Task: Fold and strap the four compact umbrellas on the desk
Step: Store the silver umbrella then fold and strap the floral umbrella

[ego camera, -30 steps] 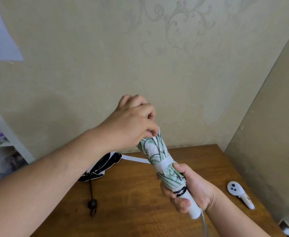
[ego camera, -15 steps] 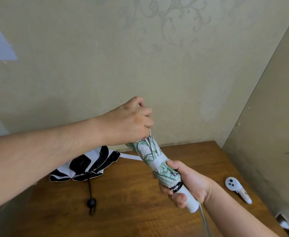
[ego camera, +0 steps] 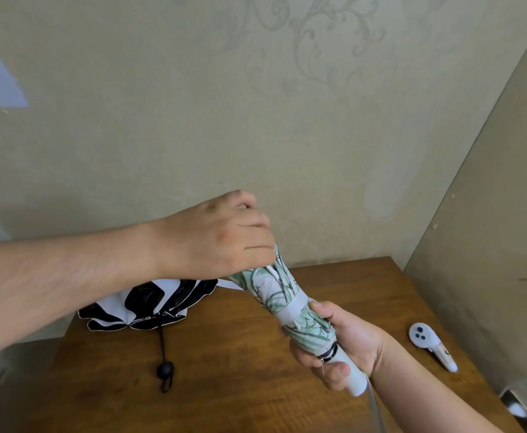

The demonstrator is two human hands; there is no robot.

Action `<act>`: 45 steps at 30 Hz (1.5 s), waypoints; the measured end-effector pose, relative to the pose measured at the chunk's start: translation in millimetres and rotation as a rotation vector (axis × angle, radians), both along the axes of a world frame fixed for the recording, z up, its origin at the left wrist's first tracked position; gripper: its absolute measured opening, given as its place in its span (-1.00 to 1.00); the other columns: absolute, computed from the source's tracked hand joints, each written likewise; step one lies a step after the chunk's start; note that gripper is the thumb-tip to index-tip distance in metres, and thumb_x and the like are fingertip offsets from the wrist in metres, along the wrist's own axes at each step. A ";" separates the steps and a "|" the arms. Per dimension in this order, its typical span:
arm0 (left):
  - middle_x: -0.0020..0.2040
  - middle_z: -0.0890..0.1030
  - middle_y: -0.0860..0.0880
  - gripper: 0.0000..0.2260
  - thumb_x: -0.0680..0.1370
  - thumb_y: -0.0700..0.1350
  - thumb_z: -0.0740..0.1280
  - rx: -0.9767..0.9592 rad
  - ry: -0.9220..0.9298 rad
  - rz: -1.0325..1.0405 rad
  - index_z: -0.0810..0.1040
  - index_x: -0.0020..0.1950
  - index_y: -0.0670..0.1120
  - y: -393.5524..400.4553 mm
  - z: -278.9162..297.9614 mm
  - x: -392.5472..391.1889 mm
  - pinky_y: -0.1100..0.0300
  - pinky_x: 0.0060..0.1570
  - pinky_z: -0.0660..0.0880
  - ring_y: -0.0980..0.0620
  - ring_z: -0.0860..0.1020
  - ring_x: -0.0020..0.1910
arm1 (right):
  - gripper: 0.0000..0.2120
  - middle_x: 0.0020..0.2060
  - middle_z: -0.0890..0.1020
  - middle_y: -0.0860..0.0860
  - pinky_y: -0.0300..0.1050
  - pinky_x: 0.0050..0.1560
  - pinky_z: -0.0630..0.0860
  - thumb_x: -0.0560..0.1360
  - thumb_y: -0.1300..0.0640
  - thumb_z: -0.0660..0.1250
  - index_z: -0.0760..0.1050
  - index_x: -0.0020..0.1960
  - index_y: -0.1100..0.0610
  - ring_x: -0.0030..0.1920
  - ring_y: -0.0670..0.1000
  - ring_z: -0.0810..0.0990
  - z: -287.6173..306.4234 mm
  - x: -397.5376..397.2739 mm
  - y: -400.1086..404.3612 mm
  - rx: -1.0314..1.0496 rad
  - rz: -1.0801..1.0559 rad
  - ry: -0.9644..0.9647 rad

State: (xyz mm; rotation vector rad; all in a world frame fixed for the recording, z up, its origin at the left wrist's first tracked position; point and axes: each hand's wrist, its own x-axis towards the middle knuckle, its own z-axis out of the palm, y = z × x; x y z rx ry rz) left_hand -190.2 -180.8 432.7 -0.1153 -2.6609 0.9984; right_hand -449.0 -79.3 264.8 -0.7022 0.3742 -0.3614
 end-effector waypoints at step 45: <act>-0.19 0.62 0.16 -0.74 0.40 0.18 0.48 0.585 -0.193 0.468 0.54 0.02 0.18 -23.7 -10.8 3.8 0.13 -0.25 0.49 0.15 0.56 -0.21 | -0.69 -0.02 0.63 0.16 -0.01 -0.27 0.53 0.68 0.01 0.10 0.52 0.32 0.00 -0.22 0.23 0.63 56.8 32.7 11.7 -0.351 -0.389 0.510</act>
